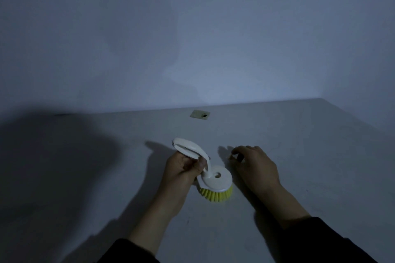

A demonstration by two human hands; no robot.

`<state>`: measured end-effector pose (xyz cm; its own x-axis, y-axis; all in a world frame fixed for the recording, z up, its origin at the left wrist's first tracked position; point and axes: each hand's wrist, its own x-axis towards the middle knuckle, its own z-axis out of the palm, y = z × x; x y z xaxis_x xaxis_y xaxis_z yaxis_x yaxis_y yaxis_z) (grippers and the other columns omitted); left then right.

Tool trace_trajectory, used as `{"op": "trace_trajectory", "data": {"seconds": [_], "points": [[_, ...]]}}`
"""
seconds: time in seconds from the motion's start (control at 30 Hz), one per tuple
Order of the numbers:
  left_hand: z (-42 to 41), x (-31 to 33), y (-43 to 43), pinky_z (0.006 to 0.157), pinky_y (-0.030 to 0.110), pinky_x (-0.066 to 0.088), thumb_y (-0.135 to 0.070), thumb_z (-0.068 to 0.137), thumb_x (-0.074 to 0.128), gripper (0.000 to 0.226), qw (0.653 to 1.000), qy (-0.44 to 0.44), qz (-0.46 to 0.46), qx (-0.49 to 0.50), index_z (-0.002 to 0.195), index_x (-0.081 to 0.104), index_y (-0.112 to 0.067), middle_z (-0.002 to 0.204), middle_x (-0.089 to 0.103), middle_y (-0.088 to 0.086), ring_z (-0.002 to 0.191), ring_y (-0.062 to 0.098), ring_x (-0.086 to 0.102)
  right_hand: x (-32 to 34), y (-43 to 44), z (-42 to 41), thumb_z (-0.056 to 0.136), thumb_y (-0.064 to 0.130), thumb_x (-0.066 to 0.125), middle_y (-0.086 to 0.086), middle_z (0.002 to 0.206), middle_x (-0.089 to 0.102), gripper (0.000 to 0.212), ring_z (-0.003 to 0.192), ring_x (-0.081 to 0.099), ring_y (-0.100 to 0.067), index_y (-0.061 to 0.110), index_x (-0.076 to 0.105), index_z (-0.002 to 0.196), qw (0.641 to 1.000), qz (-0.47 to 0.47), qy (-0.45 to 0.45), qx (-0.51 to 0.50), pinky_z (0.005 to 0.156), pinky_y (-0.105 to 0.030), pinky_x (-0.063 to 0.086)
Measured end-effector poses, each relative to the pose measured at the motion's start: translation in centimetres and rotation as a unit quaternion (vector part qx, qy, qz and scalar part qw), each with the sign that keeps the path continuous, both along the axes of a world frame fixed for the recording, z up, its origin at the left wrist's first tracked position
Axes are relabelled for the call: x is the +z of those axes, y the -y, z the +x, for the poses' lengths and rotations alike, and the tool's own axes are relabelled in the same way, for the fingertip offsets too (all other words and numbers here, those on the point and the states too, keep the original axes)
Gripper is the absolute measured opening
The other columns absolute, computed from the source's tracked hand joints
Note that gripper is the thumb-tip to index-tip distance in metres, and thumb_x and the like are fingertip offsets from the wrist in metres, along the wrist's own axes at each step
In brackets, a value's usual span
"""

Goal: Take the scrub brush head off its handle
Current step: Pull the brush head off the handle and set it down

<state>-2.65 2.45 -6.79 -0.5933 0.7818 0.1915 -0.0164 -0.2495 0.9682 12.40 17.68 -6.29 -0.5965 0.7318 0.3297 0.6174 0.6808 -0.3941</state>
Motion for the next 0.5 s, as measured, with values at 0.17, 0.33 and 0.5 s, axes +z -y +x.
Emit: {"op": "trace_trajectory", "data": {"seconds": [0.17, 0.33, 0.5], "points": [[0.1, -0.02, 0.0, 0.067, 0.03, 0.06, -0.006, 0.094, 0.065, 0.016, 1.0, 0.001, -0.003, 0.001, 0.097, 0.078, -0.016, 0.094, 0.081, 0.003, 0.088, 0.02, 0.076, -0.08, -0.18, 0.08, 0.098, 0.038, 0.06, 0.009, 0.101, 0.071, 0.015, 0.104, 0.057, -0.017, 0.028, 0.072, 0.102, 1.0, 0.004, 0.01, -0.004, 0.075, -0.041, 0.056], [0.0, -0.01, 0.08, 0.073, 0.037, 0.062, -0.01, 0.093, 0.066, 0.015, 1.0, -0.009, -0.009, -0.003, 0.097, 0.078, -0.018, 0.097, 0.081, 0.004, 0.092, 0.022, 0.076, -0.14, -0.35, 0.02, 0.097, 0.039, 0.061, 0.006, 0.101, 0.067, 0.017, 0.103, 0.058, -0.019, 0.027, 0.072, 0.103, 1.0, -0.011, 0.013, 0.01, 0.075, -0.041, 0.056], [0.09, 0.21, 0.14, 0.074, 0.039, 0.064, -0.022, 0.084, 0.069, 0.015, 1.0, -0.011, -0.008, -0.006, 0.095, 0.079, -0.022, 0.096, 0.081, 0.003, 0.091, 0.023, 0.076, 0.78, 0.26, 0.23, 0.097, 0.037, 0.063, 0.005, 0.114, 0.062, 0.028, 0.11, 0.057, -0.019, 0.025, 0.068, 0.122, 0.999, 0.007, -0.023, 0.042, 0.083, -0.035, 0.051]]}}
